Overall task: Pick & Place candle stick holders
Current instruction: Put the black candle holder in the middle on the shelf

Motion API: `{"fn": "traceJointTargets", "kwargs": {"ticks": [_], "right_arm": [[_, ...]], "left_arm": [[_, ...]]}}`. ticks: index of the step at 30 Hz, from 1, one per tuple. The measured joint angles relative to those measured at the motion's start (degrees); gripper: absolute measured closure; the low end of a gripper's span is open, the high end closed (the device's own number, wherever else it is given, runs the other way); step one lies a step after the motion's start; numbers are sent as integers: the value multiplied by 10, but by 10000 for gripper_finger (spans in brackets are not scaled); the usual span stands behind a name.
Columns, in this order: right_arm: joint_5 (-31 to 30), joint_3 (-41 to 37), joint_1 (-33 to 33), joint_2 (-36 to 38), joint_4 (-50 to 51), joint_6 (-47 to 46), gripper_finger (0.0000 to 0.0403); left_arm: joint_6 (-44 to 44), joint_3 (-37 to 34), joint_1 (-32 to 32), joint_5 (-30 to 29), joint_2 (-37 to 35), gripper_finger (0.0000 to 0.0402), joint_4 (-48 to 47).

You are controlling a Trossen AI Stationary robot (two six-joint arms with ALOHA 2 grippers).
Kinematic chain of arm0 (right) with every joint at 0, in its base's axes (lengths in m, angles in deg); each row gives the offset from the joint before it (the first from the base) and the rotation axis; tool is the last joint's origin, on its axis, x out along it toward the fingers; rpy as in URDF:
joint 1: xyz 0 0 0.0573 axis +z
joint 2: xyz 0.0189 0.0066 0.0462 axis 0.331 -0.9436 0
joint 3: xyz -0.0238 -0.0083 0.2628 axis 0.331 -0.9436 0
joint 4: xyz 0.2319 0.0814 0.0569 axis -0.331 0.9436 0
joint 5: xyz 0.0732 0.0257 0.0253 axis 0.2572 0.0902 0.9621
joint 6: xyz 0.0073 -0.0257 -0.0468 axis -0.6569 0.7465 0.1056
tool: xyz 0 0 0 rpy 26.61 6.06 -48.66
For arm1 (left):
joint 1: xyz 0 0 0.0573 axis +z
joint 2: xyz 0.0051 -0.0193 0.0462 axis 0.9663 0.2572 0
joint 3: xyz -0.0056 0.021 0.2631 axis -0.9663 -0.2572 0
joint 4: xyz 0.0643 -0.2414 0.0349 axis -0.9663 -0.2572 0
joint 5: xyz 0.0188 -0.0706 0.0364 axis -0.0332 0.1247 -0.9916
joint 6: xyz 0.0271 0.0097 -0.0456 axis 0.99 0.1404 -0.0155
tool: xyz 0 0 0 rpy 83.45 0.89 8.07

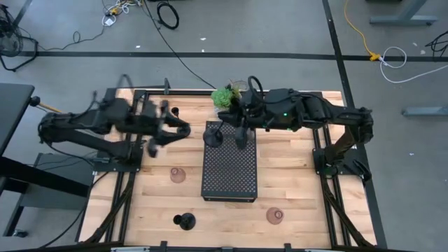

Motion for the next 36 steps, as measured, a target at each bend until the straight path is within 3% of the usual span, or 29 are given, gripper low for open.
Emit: {"fn": "traceJointTargets", "kwargs": {"ticks": [8, 16, 22, 29, 36], "right_arm": [[72, 0, 1, 3, 66, 75, 402], [82, 0, -4, 8, 89, 136, 402], [91, 0, -19, 8, 90, 145, 402], [91, -1, -56, 8, 94, 141, 402], [23, 1, -76, 39, 92, 119, 403]], "left_arm": [[26, 115, 8, -100, 177, 204, 16], [-22, 202, 28, -49, 285, 204, 36], [-29, 214, 36, -7, 303, 212, 33], [-28, 214, 43, 4, 291, 278, -15], [5, 212, 59, 36, 253, 309, -69]]}}
